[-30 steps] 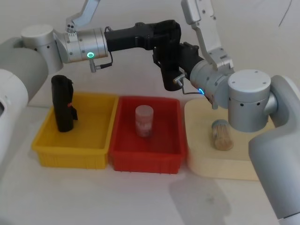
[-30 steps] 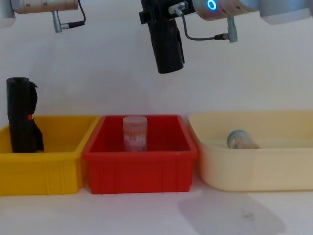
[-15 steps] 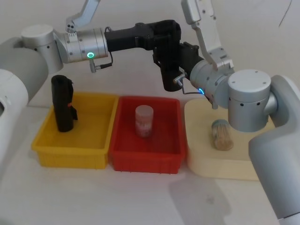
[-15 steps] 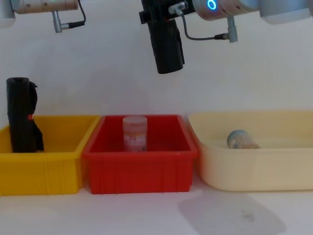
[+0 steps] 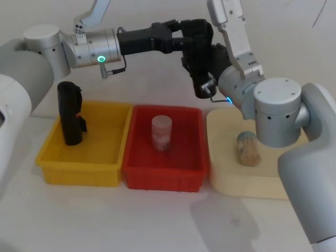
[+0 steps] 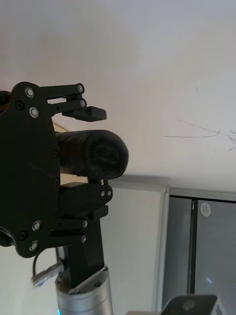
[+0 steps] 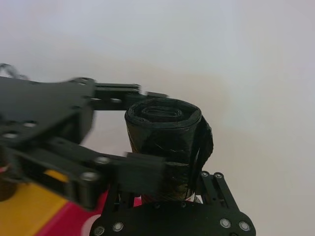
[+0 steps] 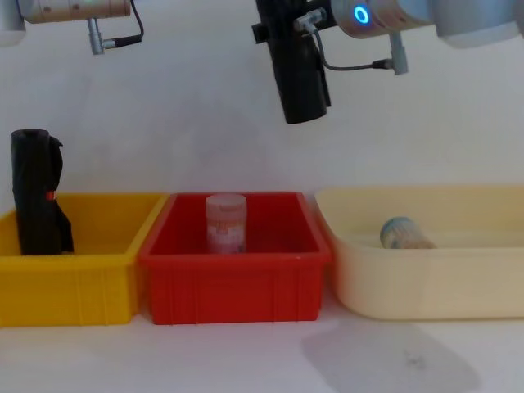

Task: Pick up the garbage bag with the one hand and transfer it to the other hand.

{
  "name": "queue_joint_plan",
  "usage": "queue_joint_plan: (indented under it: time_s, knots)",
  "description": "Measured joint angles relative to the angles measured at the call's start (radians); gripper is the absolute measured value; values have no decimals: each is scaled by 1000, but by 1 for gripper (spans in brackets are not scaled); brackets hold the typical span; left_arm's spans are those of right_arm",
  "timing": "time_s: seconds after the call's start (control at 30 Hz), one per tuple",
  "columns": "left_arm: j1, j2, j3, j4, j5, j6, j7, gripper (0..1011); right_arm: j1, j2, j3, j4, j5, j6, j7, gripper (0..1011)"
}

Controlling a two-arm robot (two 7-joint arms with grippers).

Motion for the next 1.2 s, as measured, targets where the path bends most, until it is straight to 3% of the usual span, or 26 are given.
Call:
queue_joint_plan:
  time_s: [0.27,0.37,0.9,1.0,1.2]
  knots:
    - [0,0,0,0,0,0,0,1002,-3,16,19,12,-35,-2,-55,566]
    - [0,0,0,0,0,0,0,1002,-11,39,36,4,-49,4,-73,566]
    - [0,0,0,0,0,0,0,1002,-69,156,121,-106,-55,75,-47,568]
    - [0,0,0,0,0,0,0,1001,-75,167,130,-119,-52,85,-40,619]
    - [0,0,0,0,0,0,0,1002,-90,191,148,-147,-46,105,-25,825]
